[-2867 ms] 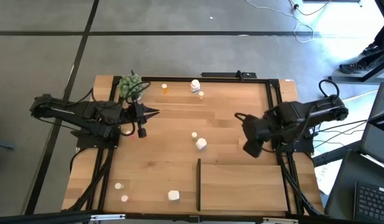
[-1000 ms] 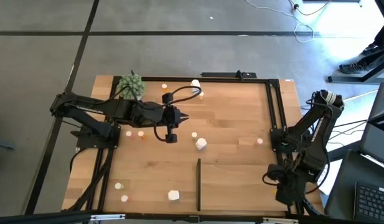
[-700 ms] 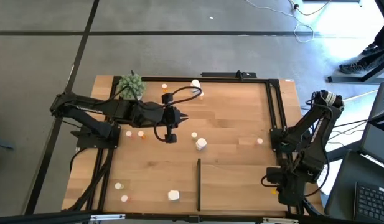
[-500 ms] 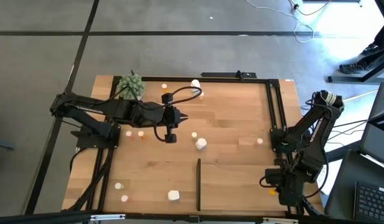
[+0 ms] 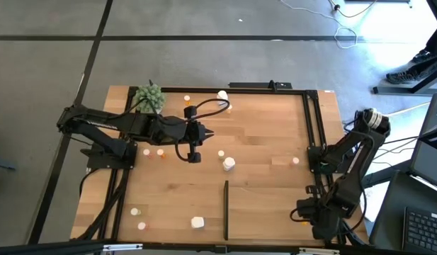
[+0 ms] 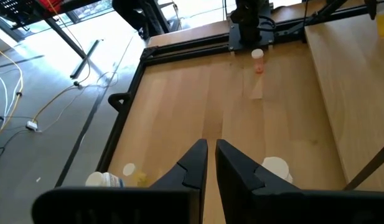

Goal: Pick and place medicine bottles onto shelf by color
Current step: Put the top right orange pill bottle on the shelf

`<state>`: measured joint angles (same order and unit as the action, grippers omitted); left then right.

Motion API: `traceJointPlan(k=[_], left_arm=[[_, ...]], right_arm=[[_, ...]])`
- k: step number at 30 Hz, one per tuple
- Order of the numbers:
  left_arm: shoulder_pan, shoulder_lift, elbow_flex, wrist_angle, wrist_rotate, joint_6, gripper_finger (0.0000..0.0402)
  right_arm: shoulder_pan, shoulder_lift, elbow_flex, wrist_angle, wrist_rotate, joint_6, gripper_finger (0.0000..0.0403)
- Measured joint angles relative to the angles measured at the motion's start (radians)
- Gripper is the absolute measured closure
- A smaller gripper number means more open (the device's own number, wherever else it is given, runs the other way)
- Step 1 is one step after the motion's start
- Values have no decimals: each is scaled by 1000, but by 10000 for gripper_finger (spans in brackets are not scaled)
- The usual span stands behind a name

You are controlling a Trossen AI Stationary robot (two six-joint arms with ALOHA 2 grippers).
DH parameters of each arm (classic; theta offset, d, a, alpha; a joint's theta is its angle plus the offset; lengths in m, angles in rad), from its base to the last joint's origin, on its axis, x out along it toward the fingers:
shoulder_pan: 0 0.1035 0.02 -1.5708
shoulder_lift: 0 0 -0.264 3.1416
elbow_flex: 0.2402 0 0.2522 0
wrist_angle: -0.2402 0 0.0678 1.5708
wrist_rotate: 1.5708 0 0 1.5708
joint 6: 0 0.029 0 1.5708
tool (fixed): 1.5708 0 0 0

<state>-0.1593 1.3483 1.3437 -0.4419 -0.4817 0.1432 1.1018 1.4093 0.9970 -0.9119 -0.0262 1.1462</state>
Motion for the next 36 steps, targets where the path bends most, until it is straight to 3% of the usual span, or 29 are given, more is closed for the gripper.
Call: traceJointPlan(k=[8, 13, 20, 36], left_arm=[[0, 0, 0, 0, 0, 0, 374], [0, 0, 0, 0, 1, 0, 374], [0, 0, 0, 0, 1, 0, 374], [0, 0, 0, -15, 1, 0, 374]], right_arm=[[0, 10, 1, -32, -69, 2, 281], [-11, 8, 9, -140, -80, 28, 281], [-52, 8, 88, -349, 19, 27, 281], [-61, 10, 121, -277, -9, 24, 281]])
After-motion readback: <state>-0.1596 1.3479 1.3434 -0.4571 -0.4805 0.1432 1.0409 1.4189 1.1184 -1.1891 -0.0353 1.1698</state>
